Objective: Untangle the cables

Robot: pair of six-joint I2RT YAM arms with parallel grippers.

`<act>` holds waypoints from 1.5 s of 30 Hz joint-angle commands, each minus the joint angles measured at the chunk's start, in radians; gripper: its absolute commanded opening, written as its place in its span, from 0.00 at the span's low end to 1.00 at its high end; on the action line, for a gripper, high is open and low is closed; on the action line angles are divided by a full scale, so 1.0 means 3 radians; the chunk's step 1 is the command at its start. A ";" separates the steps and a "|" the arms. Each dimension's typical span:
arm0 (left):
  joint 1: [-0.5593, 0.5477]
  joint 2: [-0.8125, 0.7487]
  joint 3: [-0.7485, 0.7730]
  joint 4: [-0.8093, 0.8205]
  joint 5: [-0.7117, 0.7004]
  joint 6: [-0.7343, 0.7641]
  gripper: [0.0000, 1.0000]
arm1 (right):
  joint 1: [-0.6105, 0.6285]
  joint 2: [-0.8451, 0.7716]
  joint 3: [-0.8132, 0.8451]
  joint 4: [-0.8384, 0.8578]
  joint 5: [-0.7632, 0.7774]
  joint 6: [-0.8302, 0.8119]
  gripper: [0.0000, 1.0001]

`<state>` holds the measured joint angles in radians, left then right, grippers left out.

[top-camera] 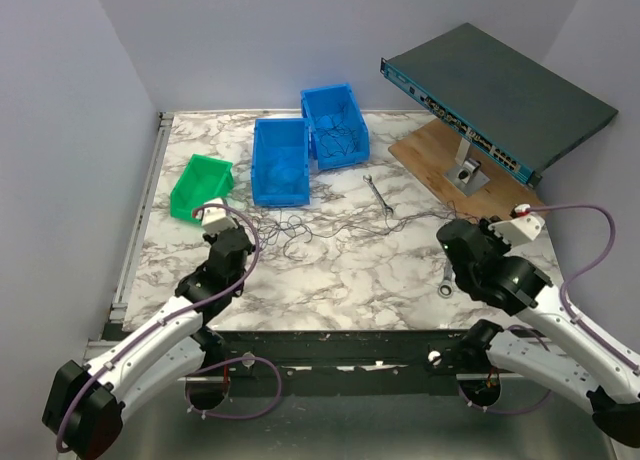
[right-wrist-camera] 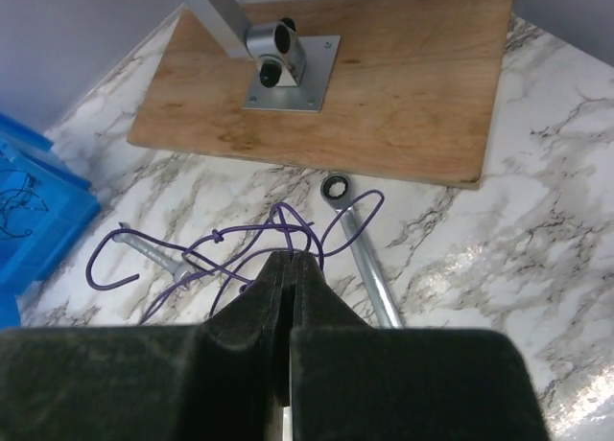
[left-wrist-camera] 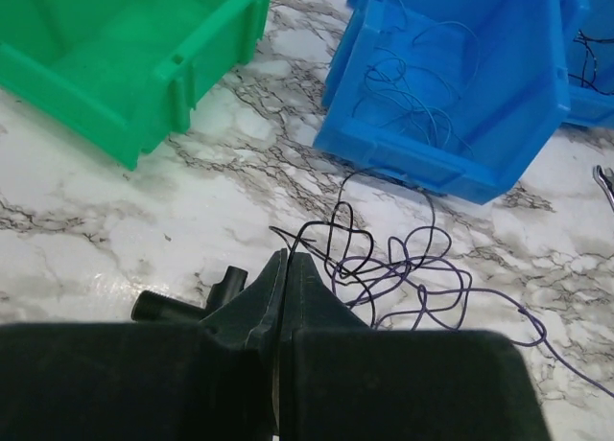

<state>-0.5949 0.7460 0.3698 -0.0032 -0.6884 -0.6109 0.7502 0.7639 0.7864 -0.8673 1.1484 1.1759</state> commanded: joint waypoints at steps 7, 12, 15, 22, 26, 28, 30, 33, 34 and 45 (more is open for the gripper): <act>0.0013 0.0190 -0.0079 0.0663 0.1004 0.0555 0.00 | -0.0023 -0.0417 -0.0054 0.1254 -0.0900 -0.1555 0.01; -0.0016 0.0199 -0.0096 0.0902 0.1656 0.0796 0.09 | -0.0021 -0.0335 0.0071 0.1443 -0.1497 -0.1948 0.01; -0.0057 0.0183 -0.0168 0.1158 0.1966 0.0884 0.39 | -0.0021 -0.0168 0.0191 0.1507 -0.1990 -0.2087 0.01; -0.0078 0.0295 -0.0290 0.1718 0.3010 0.1071 0.78 | -0.0023 0.0200 0.0476 0.1658 -0.2836 -0.2243 0.01; -0.0149 0.0644 -0.0135 0.1850 0.3429 0.1113 0.82 | -0.0021 0.0317 0.0622 0.1762 -0.3083 -0.2202 0.01; -0.0213 0.0892 0.0022 0.1701 0.3425 0.1163 0.82 | -0.0021 0.0364 0.0720 0.1780 -0.3138 -0.2184 0.01; -0.0280 0.1224 0.0270 0.1434 0.3408 0.1191 0.82 | -0.0023 0.0412 0.0837 0.1760 -0.3113 -0.2172 0.01; -0.0418 0.1637 0.0592 0.1092 0.3305 0.1266 0.82 | -0.0021 0.0445 0.0981 0.1728 -0.3057 -0.2115 0.01; -0.0457 0.1735 0.0688 0.1041 0.3262 0.1295 0.82 | -0.0022 0.0444 0.1009 0.1723 -0.3046 -0.2090 0.01; -0.0703 0.2714 0.1564 0.0438 0.3439 0.1398 0.49 | -0.0022 0.0348 0.1275 0.1679 -0.3039 -0.1912 0.01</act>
<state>-0.7879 1.4765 0.7418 0.2596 0.2932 -0.2138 0.7444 0.8928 1.1107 -0.3603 0.2611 0.5770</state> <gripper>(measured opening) 0.746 0.026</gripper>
